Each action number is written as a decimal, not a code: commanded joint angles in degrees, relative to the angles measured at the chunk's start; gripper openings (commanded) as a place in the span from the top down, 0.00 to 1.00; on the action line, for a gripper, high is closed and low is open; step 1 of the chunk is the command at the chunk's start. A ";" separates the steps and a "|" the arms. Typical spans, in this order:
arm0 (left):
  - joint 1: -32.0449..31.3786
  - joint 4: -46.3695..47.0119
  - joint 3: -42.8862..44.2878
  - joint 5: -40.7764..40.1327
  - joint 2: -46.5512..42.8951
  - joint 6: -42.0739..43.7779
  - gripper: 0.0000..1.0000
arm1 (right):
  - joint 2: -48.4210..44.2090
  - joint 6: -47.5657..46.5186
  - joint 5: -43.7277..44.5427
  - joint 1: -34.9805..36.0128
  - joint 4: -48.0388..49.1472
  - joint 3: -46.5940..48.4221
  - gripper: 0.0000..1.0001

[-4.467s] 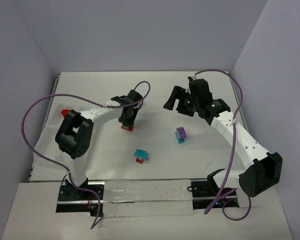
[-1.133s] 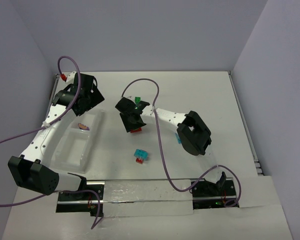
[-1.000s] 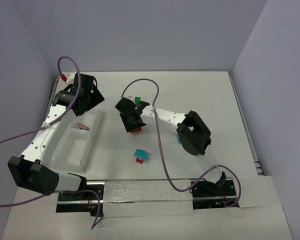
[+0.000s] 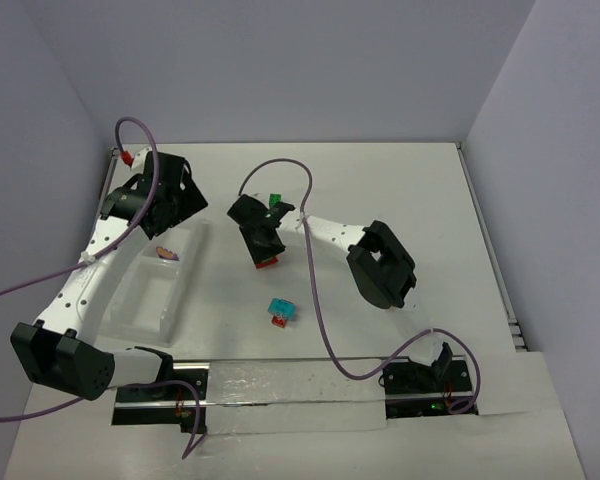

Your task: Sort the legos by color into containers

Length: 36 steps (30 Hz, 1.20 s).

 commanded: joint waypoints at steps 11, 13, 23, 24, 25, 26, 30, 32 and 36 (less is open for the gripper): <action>0.26 13.86 -8.05 34.75 -1.38 8.73 0.20 | -28.52 3.79 -22.49 -11.81 12.65 -21.65 1.00; 0.22 19.75 -11.22 42.91 -2.45 7.52 0.22 | -30.96 4.88 -25.70 -13.79 13.78 -23.86 1.00; -2.40 15.89 -12.71 37.91 2.58 9.31 0.25 | -31.67 5.71 -26.00 -15.15 14.04 -25.32 1.00; -3.38 14.31 -12.77 35.41 2.91 9.97 0.25 | -31.74 5.71 -25.67 -15.22 13.91 -25.65 1.00; -4.35 13.09 -12.79 33.53 3.43 10.17 0.25 | -31.76 5.71 -25.45 -15.18 13.87 -25.94 1.00; -4.65 12.76 -12.85 31.98 3.62 10.12 0.25 | -31.76 5.71 -25.39 -15.15 13.86 -26.14 1.00; -10.12 6.27 -12.42 22.82 7.73 7.98 0.19 | -31.94 5.71 -25.38 -15.24 13.68 -27.26 1.00; -13.47 4.82 -12.32 19.59 9.60 7.02 0.13 | -32.00 5.65 -25.25 -15.24 13.54 -27.34 1.00; -19.64 3.86 -13.88 12.54 12.56 7.74 0.05 | -32.17 5.31 -24.32 -15.18 12.60 -26.83 1.00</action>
